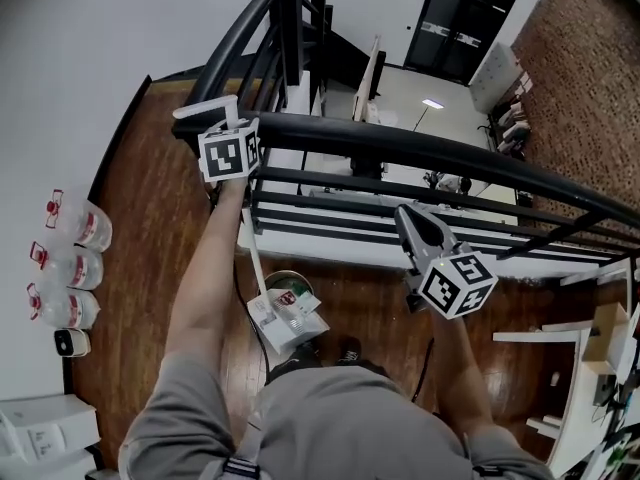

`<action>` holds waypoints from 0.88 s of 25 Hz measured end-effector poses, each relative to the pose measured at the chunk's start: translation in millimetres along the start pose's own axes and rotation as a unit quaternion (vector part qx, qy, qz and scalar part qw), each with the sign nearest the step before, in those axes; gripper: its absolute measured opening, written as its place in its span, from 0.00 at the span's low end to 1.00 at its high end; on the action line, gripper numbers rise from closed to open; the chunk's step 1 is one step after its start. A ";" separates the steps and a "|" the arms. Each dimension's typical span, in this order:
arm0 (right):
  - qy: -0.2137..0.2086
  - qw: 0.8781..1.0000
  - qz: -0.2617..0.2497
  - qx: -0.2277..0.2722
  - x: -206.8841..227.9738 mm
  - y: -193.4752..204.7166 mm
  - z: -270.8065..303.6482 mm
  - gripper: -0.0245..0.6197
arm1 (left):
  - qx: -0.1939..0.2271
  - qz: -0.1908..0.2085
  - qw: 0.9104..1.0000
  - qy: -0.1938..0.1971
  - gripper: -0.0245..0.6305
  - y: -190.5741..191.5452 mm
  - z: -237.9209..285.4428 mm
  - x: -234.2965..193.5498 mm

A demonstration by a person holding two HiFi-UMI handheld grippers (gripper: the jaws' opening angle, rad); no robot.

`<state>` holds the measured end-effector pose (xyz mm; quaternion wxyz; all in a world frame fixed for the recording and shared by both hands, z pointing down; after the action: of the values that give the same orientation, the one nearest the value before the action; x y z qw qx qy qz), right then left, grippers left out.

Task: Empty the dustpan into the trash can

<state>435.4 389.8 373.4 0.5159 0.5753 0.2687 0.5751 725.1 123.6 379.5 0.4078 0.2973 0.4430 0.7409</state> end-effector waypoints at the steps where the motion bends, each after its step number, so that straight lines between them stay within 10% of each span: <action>1: -0.004 1.000 -0.001 -0.001 -5.4 0.7 6.2 0.04 | -0.003 -0.005 1.000 0.003 0.32 3.6 -1.4 -2.5; 14: -0.077 0.996 -0.011 -0.039 -64.0 16.5 69.8 0.04 | -0.037 -0.099 0.988 -0.109 0.33 71.8 -66.2 -135.0; 22: -0.101 0.993 -0.016 -0.058 -93.2 30.4 98.8 0.04 | -0.049 -0.093 0.980 -0.171 0.32 92.7 -83.9 -188.3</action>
<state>501.4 267.8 384.2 0.5823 0.5949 0.1904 0.5204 718.6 -100.0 411.8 0.5587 0.3571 0.3553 0.6588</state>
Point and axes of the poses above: the fingertips, and each gripper's own axes: z forward along the fingers, x to its right, y out of its underside, the point moved 7 cm from there along -z, backward along the fingers, and after that the axes turned 7 degrees about z, right-handed, at the moved point
